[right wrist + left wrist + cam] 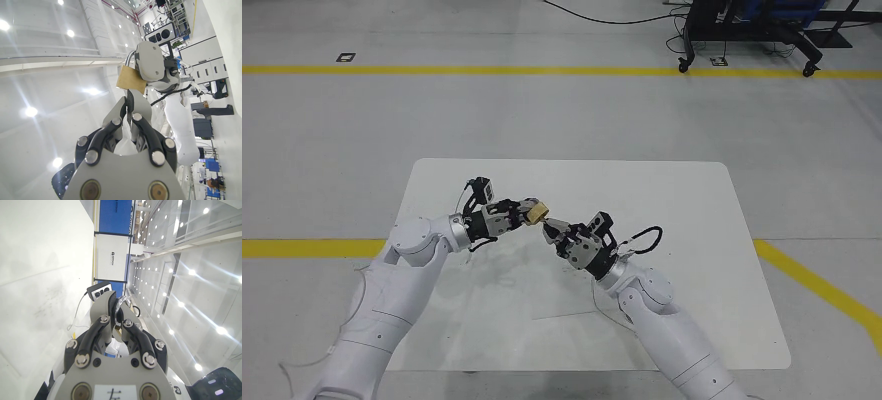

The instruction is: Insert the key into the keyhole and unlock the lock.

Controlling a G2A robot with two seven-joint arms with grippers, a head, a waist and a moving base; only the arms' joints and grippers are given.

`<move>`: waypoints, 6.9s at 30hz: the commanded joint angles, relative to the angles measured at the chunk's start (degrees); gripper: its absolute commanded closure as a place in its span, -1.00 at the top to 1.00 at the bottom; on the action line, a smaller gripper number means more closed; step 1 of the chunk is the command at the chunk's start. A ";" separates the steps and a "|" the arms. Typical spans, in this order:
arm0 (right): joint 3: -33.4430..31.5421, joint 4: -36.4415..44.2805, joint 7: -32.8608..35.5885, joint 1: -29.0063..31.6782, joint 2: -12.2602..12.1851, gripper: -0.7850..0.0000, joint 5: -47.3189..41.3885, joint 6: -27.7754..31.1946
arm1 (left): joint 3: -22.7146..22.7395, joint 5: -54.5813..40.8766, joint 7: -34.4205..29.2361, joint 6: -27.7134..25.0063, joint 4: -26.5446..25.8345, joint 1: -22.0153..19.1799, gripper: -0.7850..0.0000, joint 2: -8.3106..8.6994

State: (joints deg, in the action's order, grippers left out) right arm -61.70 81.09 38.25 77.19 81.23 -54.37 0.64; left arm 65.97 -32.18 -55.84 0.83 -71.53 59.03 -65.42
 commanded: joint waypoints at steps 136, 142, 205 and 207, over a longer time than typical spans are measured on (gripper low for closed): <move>-2.50 18.42 -27.38 5.88 -1.41 1.00 69.62 -1.17 | 2.74 11.01 19.43 -3.11 -7.63 6.35 -1.00 -1.57; -2.50 18.42 -27.38 5.88 -1.41 1.00 69.62 -1.17 | 2.73 11.55 19.94 -3.84 -7.74 6.42 -1.00 -1.67; 1.42 18.03 -25.77 6.36 -2.18 0.00 87.59 0.90 | 1.33 16.13 14.99 -8.34 -8.18 6.48 -1.00 -1.45; 1.49 18.04 -29.94 6.72 -2.00 0.08 88.41 0.05 | 1.50 16.10 16.82 -6.99 -7.98 6.38 -1.00 -1.53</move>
State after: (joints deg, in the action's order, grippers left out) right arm -60.13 99.03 10.94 83.66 79.14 33.57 1.30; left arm 67.41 -16.07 -40.09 -6.96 -79.59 65.49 -66.90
